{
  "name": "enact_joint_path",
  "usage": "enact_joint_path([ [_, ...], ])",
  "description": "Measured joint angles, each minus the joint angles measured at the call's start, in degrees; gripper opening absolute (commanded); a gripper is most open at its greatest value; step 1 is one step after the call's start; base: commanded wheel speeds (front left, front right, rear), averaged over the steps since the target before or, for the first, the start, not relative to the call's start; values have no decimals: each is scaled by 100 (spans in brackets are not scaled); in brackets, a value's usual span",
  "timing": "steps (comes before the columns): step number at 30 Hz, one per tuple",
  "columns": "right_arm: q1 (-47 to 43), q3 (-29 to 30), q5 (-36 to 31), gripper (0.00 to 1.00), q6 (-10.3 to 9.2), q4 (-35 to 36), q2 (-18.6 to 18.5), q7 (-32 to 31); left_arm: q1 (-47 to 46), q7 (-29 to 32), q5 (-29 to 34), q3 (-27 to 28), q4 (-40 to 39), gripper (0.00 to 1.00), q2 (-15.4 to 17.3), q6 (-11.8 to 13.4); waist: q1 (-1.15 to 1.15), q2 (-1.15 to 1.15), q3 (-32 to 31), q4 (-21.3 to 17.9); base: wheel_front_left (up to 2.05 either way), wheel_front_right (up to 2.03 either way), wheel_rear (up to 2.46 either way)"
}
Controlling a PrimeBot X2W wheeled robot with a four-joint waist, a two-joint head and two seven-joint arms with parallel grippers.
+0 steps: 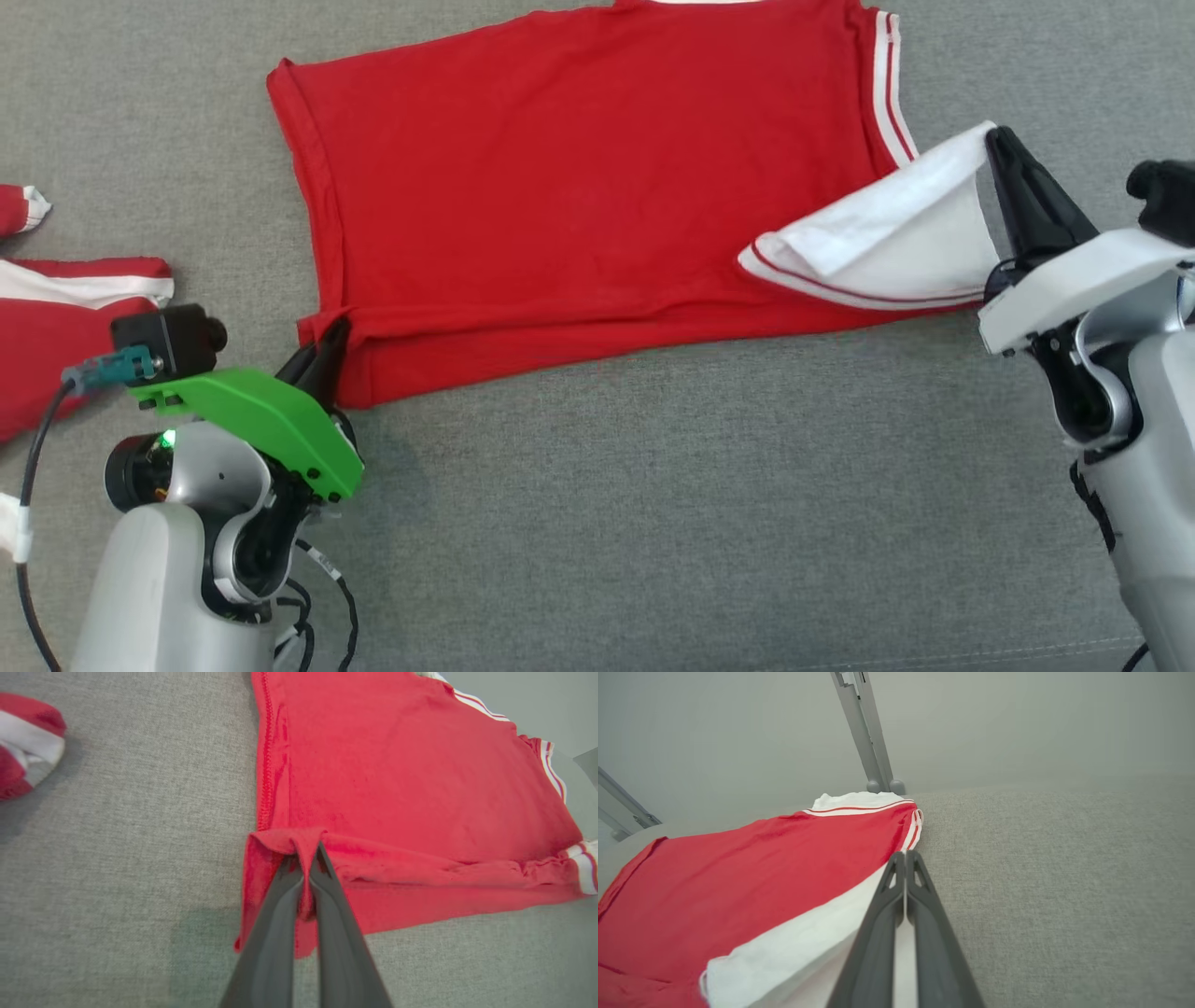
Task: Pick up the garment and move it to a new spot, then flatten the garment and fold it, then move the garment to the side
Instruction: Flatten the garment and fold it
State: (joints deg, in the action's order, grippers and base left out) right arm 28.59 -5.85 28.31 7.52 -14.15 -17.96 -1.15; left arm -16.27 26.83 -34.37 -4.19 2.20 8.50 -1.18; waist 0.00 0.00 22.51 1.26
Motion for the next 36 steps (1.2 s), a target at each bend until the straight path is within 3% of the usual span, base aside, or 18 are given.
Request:
enact_joint_path([
  [5,676,-357,244,0,0,-858,-78,349,-314,30,-45,-99,350,4,18,-143,0,0,120,139,0,0,0],
  [6,777,-431,275,24,0,-1002,-90,447,-346,-59,-46,-104,415,41,0,-156,0,0,137,163,0,0,0],
  [7,853,-501,339,62,-1,-1116,-96,594,-387,-152,-16,-125,485,100,-1,-175,0,0,150,185,0,0,0],
  [8,902,-577,335,100,0,-1192,-112,719,-420,-212,19,-142,534,100,4,-189,0,0,158,198,0,0,0],
  [11,976,-797,249,100,0,-1379,-175,1226,-436,-740,248,-152,594,100,-23,-207,0,0,160,216,0,0,0],
  [15,925,-872,-110,100,0,-1376,-229,1570,-427,-1797,831,-210,608,100,-56,-48,0,0,106,194,0,0,0],
  [23,-124,-230,-801,100,0,-137,38,1619,-81,-3598,1669,-354,582,100,-215,381,0,0,-93,99,0,0,0],
  [27,-774,-59,-934,100,0,307,203,1619,177,-3964,1751,-368,664,100,-254,480,0,0,-234,23,0,0,0],
  [36,-1562,135,-1033,100,0,677,370,1621,704,-4146,1789,-339,794,100,-347,636,0,0,-535,-169,0,0,0],
])
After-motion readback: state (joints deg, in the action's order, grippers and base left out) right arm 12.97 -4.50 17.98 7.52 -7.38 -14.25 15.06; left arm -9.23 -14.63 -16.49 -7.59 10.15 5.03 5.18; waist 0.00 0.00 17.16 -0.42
